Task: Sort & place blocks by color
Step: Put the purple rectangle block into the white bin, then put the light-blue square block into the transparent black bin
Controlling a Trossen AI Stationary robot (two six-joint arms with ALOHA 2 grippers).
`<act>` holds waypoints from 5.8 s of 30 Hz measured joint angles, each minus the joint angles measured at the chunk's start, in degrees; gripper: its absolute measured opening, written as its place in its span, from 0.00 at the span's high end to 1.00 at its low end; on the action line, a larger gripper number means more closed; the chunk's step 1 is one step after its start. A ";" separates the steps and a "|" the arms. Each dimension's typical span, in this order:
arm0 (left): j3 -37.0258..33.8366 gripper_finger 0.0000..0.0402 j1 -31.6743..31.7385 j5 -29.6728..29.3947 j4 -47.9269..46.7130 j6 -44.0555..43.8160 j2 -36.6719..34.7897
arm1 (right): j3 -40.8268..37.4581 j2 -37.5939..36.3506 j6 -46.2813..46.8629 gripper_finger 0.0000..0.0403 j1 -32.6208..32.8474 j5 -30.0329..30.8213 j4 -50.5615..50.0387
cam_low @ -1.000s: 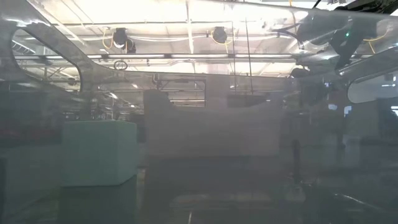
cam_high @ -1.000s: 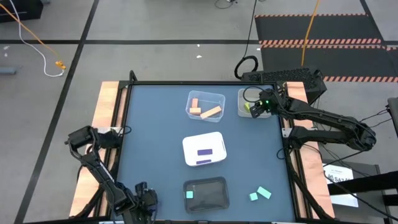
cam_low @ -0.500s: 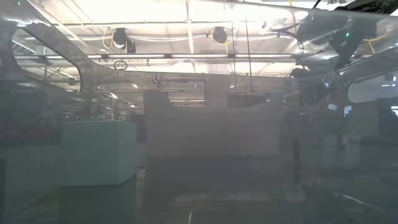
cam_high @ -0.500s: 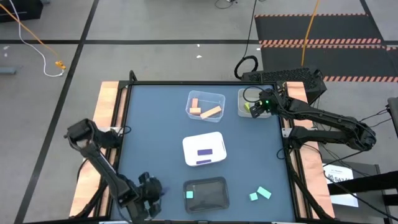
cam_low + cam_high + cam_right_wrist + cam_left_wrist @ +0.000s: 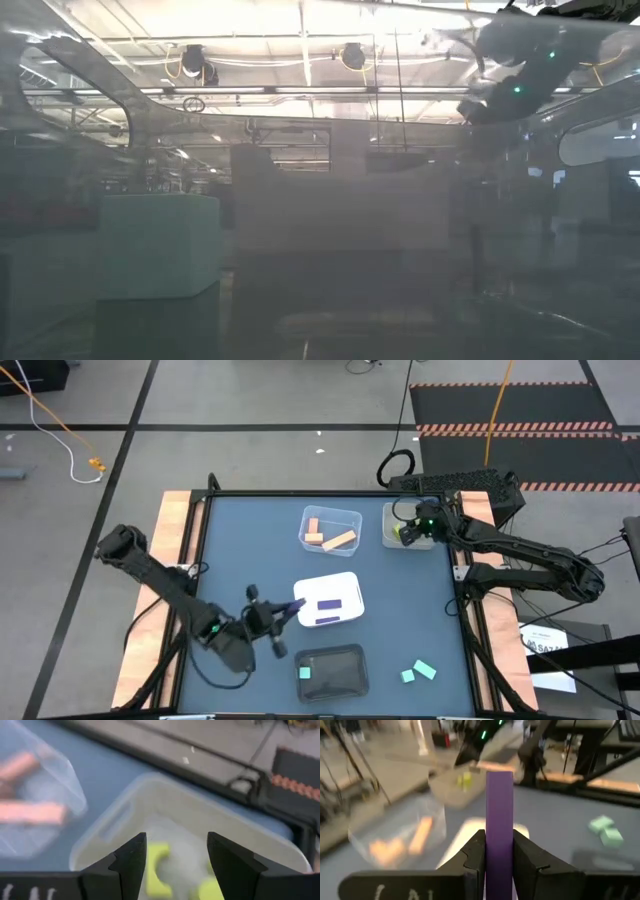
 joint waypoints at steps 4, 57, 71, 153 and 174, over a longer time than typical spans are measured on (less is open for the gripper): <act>0.05 0.84 4.56 0.97 17.72 19.82 0.25 | -1.42 0.00 0.44 0.50 0.07 -2.39 9.11; -1.60 0.83 21.28 32.15 12.69 -5.70 17.69 | -1.82 7.53 16.11 0.50 42.83 -43.24 35.64; -1.57 0.63 21.28 32.15 12.01 -7.62 17.70 | -1.82 9.09 28.46 0.50 52.68 -32.96 32.42; -1.53 0.43 9.48 32.62 11.15 -5.86 4.17 | 10.35 35.45 21.01 0.72 84.54 -13.32 12.35; -1.53 0.43 8.15 32.61 10.00 -3.02 4.19 | 10.35 19.80 -42.82 0.72 61.75 7.80 56.42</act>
